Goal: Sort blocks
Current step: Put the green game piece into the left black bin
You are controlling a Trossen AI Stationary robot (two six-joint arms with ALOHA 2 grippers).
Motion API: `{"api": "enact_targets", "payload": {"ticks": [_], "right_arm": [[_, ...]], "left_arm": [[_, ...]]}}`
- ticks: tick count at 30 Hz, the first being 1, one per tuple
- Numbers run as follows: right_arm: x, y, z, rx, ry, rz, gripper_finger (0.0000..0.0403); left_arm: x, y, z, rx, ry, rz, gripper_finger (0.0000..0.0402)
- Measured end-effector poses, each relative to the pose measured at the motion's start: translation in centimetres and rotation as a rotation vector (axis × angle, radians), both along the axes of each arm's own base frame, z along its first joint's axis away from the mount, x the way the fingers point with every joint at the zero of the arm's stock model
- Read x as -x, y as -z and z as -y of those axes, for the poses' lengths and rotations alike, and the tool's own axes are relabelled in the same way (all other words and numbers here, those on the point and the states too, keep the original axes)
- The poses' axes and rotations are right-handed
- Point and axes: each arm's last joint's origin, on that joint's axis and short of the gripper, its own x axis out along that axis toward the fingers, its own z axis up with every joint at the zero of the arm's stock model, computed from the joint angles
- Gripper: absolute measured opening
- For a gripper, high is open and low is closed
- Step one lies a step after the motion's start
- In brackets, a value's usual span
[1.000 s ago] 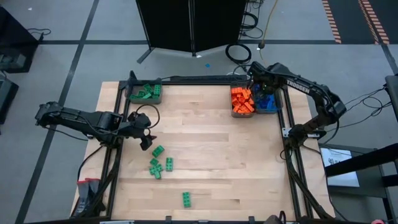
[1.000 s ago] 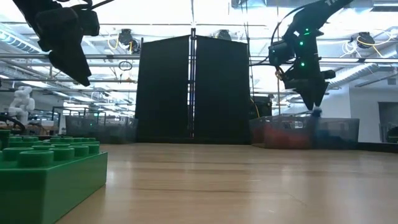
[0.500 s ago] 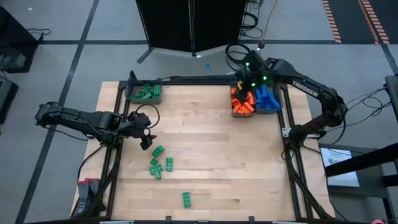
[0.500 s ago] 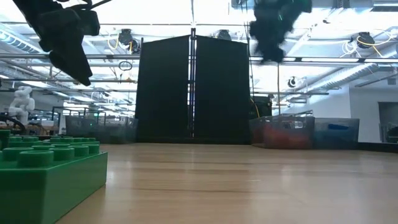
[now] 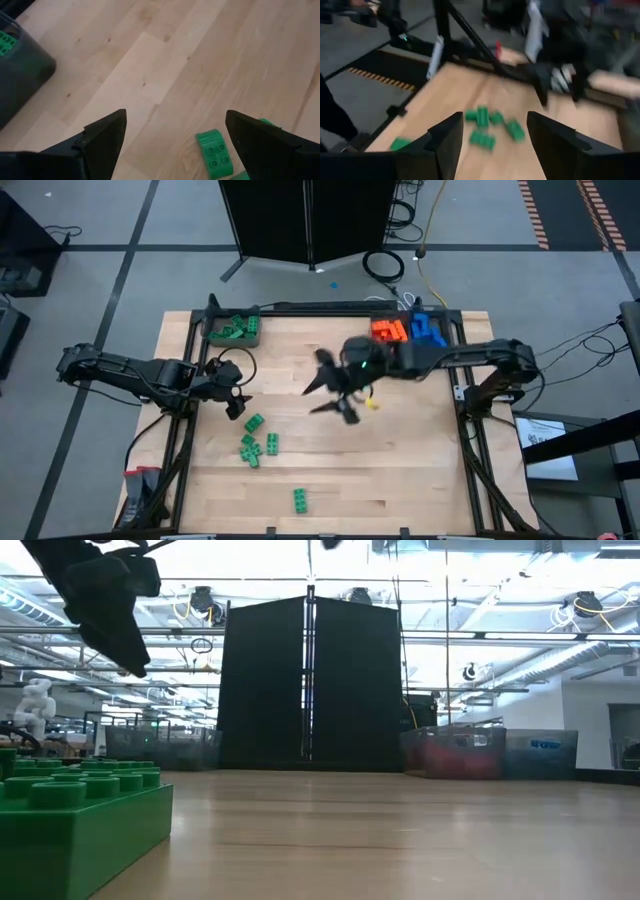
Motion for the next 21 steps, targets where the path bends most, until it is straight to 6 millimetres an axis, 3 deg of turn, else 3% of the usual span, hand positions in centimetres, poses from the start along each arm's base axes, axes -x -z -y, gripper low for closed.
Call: {"api": "enact_targets", "payload": {"ticks": [6,14,21], "right_arm": [[-3.9,4.2,-4.1,0.114,-0.152,0.078,0.0215],[-6.5,10.7,-8.0,0.236,-0.306,-0.01,0.0215],[-8.0,13.5,-10.5,0.321,-0.41,-0.003,0.0215]], "left_arm": [[0.1,0.1,0.0,-0.002,0.0,-0.013,0.0343],[0.1,0.1,0.0,-0.003,0.001,-0.016,0.0343],[0.1,0.1,0.0,-0.003,0.001,-0.017,0.0343]]}}
